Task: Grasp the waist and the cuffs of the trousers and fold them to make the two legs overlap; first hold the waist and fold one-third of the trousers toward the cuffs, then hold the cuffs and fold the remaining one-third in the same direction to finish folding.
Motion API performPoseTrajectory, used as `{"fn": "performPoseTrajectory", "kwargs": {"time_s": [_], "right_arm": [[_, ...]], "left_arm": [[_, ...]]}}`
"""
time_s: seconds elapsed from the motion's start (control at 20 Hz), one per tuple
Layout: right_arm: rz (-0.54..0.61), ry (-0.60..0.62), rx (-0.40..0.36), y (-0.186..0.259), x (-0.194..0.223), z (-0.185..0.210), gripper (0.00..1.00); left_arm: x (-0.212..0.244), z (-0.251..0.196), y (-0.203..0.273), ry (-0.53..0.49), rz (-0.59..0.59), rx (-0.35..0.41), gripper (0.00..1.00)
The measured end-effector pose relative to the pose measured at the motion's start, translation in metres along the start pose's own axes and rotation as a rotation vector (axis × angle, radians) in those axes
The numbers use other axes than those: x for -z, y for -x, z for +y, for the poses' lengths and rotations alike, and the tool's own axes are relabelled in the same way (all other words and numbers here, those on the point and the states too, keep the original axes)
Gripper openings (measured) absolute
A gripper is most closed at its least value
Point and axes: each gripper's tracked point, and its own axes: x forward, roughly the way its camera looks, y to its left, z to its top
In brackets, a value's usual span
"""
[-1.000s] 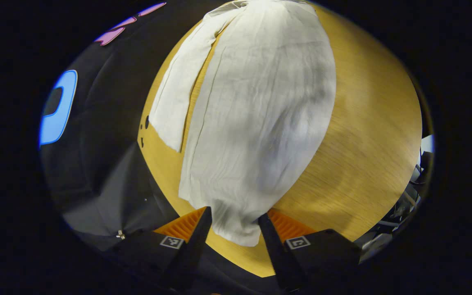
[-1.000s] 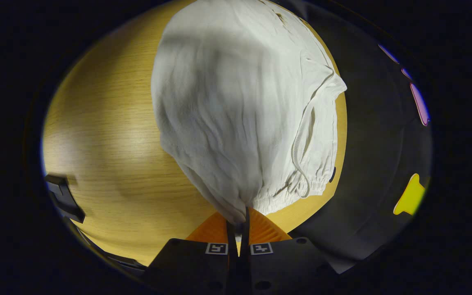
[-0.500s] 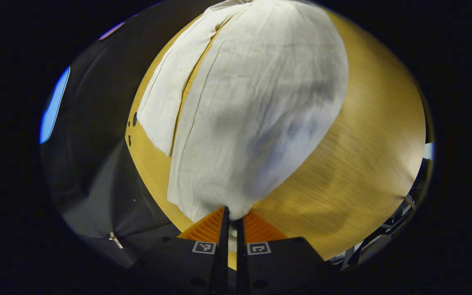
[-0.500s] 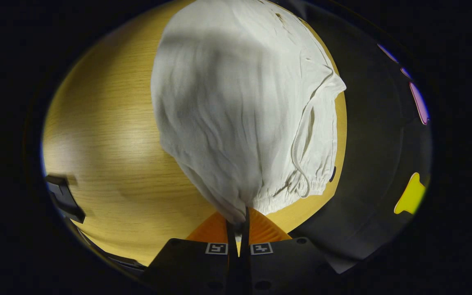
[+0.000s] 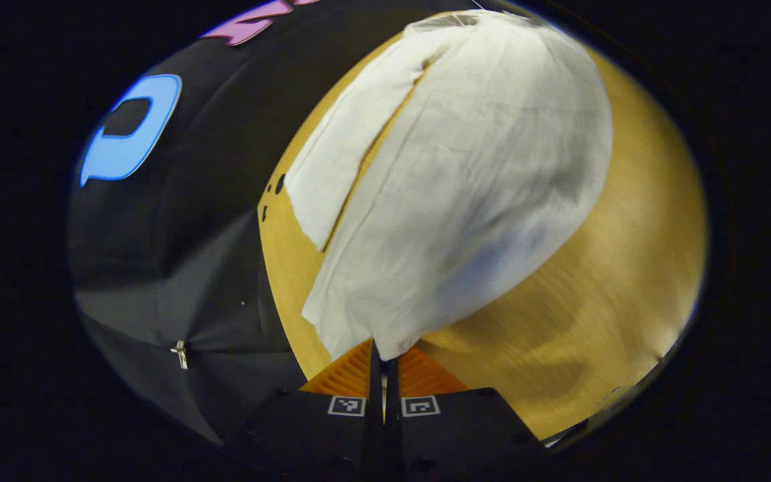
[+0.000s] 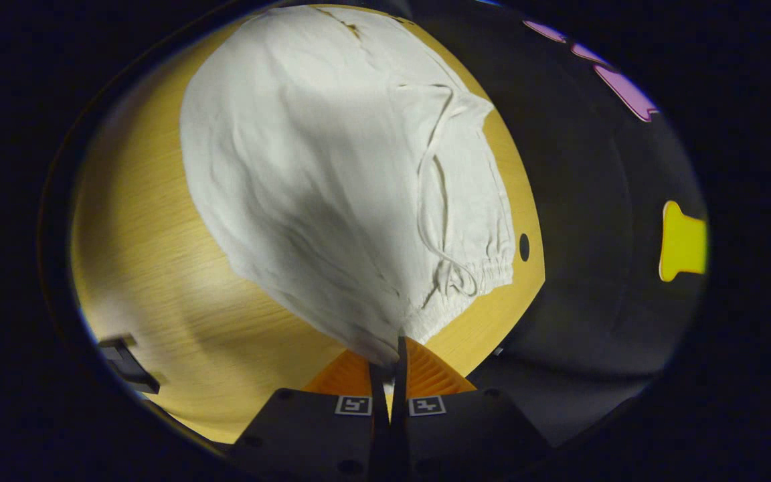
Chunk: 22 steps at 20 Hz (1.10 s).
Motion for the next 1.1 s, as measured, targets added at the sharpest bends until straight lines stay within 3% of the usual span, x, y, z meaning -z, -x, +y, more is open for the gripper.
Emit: {"fn": "performPoseTrajectory", "kwargs": {"time_s": [0.2, 0.65, 1.1], "right_arm": [[-0.039, -0.124, 0.060, 0.019, -0.014, -0.027, 0.05], [-0.131, -0.477, 0.152, 0.030, -0.051, -0.105, 0.05], [-0.202, -0.989, 0.150, 0.014, -0.093, -0.179, 0.05]], "left_arm": [[-0.019, 0.026, 0.015, 0.068, -0.049, -0.074, 0.06], [-0.105, 0.106, 0.017, 0.224, -0.172, -0.144, 0.05], [-0.160, 0.197, -0.039, 0.677, -0.196, -0.144, 0.05]]}}
